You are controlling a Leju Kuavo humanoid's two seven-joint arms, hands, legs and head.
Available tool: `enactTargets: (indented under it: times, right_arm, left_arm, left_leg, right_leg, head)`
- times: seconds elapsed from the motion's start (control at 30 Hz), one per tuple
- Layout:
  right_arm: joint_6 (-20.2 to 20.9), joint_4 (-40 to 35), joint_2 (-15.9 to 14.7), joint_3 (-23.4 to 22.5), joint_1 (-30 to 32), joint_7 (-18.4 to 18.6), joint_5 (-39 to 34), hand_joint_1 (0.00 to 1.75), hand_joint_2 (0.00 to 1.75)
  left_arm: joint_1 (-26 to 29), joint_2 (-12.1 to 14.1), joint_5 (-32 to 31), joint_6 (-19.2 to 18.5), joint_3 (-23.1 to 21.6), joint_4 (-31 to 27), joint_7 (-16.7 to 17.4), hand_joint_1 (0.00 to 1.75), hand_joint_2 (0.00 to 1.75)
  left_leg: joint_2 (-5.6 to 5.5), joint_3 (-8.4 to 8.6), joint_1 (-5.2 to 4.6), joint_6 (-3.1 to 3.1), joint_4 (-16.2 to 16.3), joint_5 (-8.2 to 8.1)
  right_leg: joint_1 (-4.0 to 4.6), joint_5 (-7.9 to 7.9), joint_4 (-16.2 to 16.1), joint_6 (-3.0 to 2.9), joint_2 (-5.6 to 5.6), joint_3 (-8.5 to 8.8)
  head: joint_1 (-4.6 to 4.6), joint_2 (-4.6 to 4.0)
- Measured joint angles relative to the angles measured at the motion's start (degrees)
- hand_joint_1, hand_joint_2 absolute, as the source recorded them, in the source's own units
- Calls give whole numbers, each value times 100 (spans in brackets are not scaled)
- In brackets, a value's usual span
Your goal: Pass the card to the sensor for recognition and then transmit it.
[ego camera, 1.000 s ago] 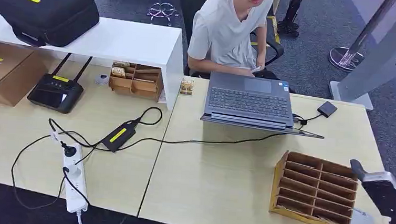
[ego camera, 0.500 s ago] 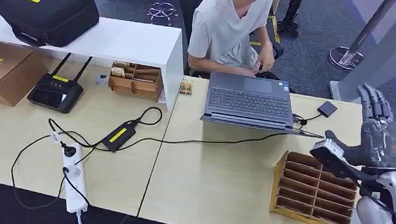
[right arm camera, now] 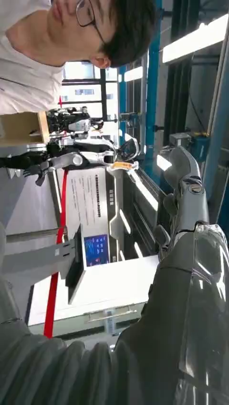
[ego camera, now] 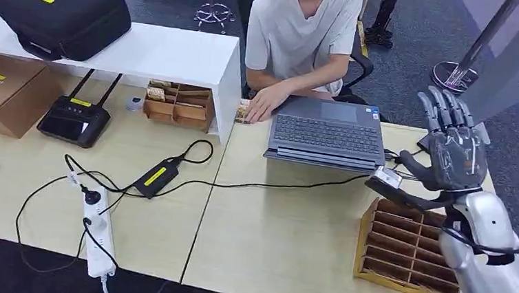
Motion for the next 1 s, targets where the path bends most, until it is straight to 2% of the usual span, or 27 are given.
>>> enactTargets:
  times: [0.4,1.0]
  right_arm:
    - [7,365,203,519,-426,166,68,0,175]
    - [-13,545,287,707,-510,236,13,0,175]
  left_arm:
    - [0,7,-35,4,-37,0,0,0,175]
    - [2,17,-37,44,-39,0,-20,0,175]
  left_leg:
    - [-1,0,0,0,0,0]
    - [-1,0,0,0,0,0]
  right_leg:
    - [0,0,1,0,0,-1]
    - [0,0,1,0,0,-1]
  head:
    - [0,0]
    - [0,0]
